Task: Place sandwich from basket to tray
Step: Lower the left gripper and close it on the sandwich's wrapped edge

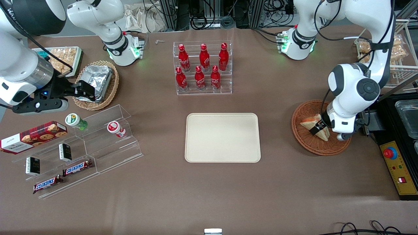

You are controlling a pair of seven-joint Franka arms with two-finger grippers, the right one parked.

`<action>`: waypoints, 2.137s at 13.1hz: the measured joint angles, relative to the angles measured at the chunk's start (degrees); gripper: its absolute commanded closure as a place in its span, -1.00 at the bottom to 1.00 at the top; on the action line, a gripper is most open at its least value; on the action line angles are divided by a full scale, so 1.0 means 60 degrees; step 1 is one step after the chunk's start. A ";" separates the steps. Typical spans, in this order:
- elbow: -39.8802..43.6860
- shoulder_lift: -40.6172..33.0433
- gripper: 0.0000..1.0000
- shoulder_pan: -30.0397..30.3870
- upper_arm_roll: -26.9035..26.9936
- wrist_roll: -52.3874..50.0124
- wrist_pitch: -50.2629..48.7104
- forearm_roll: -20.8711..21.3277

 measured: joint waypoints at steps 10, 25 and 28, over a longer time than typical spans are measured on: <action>-0.0880 0.0281 -0.99 0.0189 -0.0097 0.0518 0.1335 -0.0736; -0.0877 0.0457 1.00 -0.0232 -0.0122 0.0537 0.1246 -0.1066; 0.0220 -0.0215 1.00 -0.0230 -0.0045 0.1123 -0.1016 -0.1041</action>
